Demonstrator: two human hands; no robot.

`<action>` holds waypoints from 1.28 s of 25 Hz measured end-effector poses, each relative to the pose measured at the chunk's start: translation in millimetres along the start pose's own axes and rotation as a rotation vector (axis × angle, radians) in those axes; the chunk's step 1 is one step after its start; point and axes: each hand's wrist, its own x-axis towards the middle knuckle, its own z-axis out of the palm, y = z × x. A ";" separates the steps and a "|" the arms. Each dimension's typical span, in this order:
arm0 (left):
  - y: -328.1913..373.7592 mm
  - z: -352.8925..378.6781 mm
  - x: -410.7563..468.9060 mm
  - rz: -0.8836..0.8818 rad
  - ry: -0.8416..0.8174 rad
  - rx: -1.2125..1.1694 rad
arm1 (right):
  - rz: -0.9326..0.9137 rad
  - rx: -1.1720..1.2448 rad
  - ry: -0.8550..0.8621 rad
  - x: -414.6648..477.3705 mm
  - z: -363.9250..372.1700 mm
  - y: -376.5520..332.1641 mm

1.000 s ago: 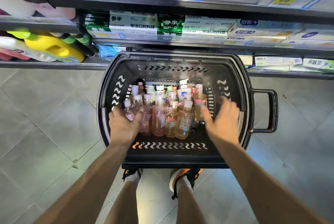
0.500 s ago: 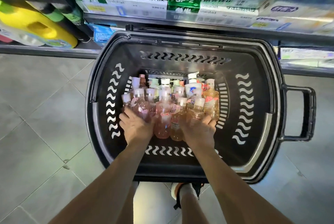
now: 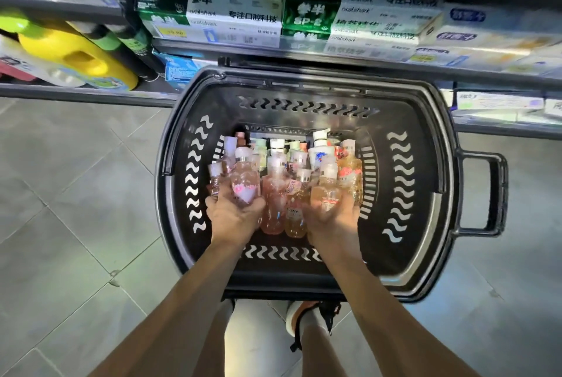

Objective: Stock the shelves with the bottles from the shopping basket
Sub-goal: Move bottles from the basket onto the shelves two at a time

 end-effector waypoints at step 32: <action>524.5 -292.7 -640.9 1.376 0.345 -0.354 | -1.345 0.777 0.031 -465.4 -536.6 -493.1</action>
